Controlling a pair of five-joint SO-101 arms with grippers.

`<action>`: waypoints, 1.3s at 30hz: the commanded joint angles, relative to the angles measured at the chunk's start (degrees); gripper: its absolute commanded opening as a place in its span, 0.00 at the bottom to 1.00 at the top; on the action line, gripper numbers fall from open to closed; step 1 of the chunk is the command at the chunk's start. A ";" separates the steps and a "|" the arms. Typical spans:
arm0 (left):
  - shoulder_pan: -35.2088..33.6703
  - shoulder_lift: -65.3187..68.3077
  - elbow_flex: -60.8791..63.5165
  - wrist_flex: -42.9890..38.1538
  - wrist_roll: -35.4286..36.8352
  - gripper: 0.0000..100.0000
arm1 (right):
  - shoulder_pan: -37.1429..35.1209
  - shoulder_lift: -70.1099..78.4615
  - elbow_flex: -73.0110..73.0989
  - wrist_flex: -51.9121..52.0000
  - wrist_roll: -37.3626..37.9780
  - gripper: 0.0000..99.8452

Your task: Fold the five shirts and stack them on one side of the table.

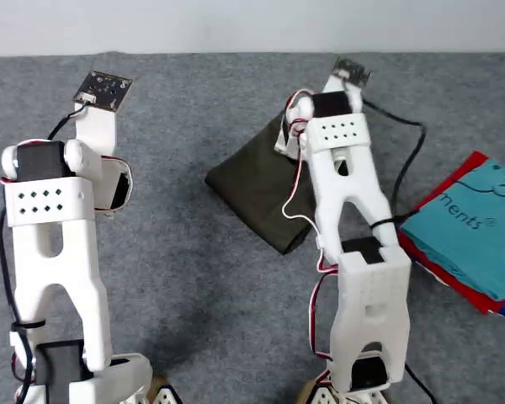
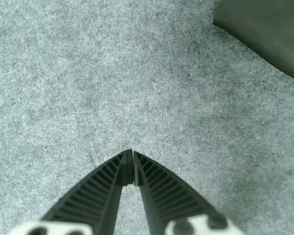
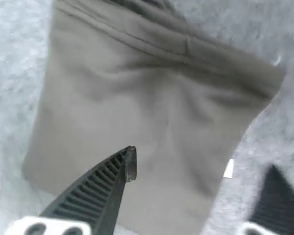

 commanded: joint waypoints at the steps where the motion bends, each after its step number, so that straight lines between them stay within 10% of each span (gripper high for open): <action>1: -0.26 -1.67 -0.22 0.00 -0.53 0.01 | -0.75 1.80 -3.25 -1.01 -4.57 0.52; 25: -0.26 -1.58 -0.13 0.00 -0.53 0.01 | -2.86 18.77 -4.48 -11.56 -7.65 0.17; 30: -0.26 -1.58 -0.13 0.00 -0.53 0.01 | -1.45 16.66 -5.71 -8.66 -3.34 0.00; 39: -0.26 -1.58 -0.13 0.00 -0.53 0.01 | 1.80 5.93 -15.82 5.58 3.08 0.01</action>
